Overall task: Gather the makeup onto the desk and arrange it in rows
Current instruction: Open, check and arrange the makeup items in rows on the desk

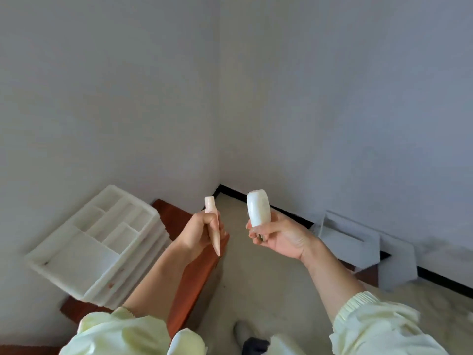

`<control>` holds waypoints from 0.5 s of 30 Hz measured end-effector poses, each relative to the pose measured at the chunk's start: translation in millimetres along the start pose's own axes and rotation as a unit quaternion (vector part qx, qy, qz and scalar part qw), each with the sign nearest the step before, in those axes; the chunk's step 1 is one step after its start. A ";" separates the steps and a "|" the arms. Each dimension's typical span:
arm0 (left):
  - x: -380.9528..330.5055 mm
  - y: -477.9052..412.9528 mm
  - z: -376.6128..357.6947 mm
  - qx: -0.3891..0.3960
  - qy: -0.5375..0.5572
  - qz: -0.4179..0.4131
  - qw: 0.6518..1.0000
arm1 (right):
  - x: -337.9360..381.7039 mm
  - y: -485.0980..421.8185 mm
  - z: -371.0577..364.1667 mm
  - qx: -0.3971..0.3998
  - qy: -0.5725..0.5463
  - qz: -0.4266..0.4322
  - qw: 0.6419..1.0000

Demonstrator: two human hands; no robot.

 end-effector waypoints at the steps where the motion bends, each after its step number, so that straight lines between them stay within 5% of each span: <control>1: -1.9 -1.9 -24.4 0.040 -0.021 0.000 0.999 | 1.8 19.6 10.4 -0.029 -0.009 0.021 0.999; 8: 36.8 8.7 -157.3 0.172 -0.086 0.070 0.979 | -13.5 155.5 71.7 -0.238 -0.076 0.079 0.965; 15: 146.6 54.4 -302.4 0.297 -0.137 0.162 0.931 | -75.8 331.7 135.5 -0.436 -0.209 0.154 0.862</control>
Point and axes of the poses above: each hand's wrist, its own y-axis away from the middle knuckle, its own z-axis out of the back of the hand, x = y × z, the point moved 4 cm from there along -y, towards the middle knuckle, and after that the axes turned 9 degrees about y, right-handed, at the moved point
